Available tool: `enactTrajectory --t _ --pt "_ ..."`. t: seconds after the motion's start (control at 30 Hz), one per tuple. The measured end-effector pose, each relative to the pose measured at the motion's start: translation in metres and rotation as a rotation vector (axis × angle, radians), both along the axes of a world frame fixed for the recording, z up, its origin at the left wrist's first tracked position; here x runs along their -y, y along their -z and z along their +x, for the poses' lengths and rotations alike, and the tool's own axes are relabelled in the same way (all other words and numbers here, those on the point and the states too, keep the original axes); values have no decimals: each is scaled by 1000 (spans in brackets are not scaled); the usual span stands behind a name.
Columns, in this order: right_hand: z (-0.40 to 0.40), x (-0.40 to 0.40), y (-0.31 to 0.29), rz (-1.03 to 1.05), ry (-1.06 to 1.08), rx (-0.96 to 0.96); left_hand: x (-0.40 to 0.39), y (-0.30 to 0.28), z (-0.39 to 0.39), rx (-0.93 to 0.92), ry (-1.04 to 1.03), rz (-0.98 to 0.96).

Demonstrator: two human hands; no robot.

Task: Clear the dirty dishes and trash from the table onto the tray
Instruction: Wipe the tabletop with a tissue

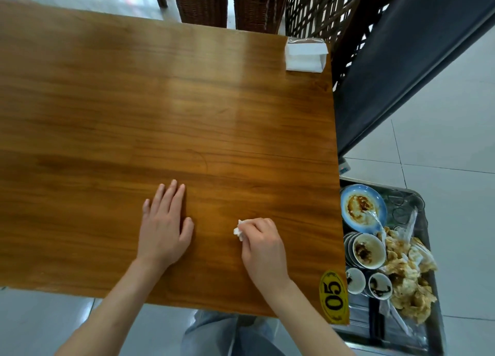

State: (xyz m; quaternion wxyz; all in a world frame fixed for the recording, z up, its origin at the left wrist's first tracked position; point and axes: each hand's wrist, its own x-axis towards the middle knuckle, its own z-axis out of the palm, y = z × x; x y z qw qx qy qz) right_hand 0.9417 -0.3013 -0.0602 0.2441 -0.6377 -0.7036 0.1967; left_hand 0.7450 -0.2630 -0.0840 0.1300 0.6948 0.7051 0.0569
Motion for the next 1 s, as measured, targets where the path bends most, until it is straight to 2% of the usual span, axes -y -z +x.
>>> enactTrajectory --t 0.23,0.37,0.57,0.73,0.8,1.0 --pt "-27 -32 1 6 64 48 0 -2 -1 -2 -6 -32" --pt "-44 -77 0 15 77 47 0 -1 -2 8 -14 -48" --pt "-80 -149 -5 79 -8 74 -2 0 -3 25 -1 -42" --pt "-83 -158 -8 112 -1 78 -1 -4 -5 102 13 -43" --pt "-79 -159 -5 116 -6 86 -6 -8 -18 145 10 7" --pt "-92 -171 4 92 -28 91 -62 -6 -89 13 -43 20"
